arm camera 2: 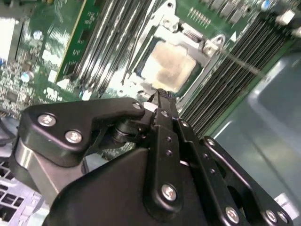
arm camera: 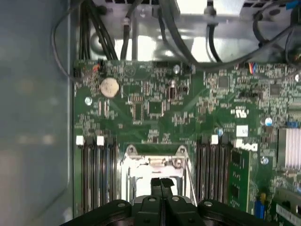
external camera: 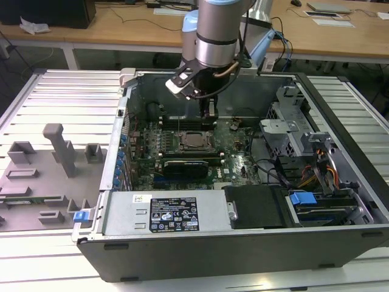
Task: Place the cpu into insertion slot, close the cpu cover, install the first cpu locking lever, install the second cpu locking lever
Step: 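Close the cpu cover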
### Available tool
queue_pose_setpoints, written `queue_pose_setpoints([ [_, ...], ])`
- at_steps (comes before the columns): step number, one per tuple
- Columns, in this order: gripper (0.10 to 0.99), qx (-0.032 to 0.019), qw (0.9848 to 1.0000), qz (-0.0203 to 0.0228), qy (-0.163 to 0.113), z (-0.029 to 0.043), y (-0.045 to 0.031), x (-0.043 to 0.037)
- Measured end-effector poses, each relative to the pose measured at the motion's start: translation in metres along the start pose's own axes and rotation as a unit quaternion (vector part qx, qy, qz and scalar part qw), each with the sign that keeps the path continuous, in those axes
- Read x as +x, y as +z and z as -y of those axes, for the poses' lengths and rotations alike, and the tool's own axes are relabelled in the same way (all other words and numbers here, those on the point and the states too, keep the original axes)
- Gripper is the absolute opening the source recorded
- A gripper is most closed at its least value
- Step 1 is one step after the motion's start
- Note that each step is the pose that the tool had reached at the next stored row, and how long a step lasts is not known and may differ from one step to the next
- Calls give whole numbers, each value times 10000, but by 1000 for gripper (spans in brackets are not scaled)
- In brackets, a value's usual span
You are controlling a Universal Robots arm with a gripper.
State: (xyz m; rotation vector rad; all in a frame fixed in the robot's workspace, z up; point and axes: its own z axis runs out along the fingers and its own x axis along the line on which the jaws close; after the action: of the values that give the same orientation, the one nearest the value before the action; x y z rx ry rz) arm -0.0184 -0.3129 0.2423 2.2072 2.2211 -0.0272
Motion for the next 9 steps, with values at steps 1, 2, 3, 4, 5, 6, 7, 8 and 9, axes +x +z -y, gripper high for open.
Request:
queue_pose_setpoints([
  [1, 106, -1, 10000, 0, 1, 23, 4, 0],
  [2, 106, -1, 10000, 0, 1, 45, 7, 1],
  [3, 106, -1, 10000, 0, 1, 82, 14, 1],
  [4, 106, -1, 10000, 0, 0, 104, 19, 1],
  [5, 106, -1, 10000, 0, 1, 121, 24, 1],
  [6, 106, -1, 10000, 0, 1, 145, 29, 1],
  [7, 106, -1, 10000, 0, 1, 161, 33, 2],
  [8, 106, -1, 10000, 0, 1, 183, 41, 2],
  [9, 106, -1, 10000, 0, 0, 204, 52, 3],
])
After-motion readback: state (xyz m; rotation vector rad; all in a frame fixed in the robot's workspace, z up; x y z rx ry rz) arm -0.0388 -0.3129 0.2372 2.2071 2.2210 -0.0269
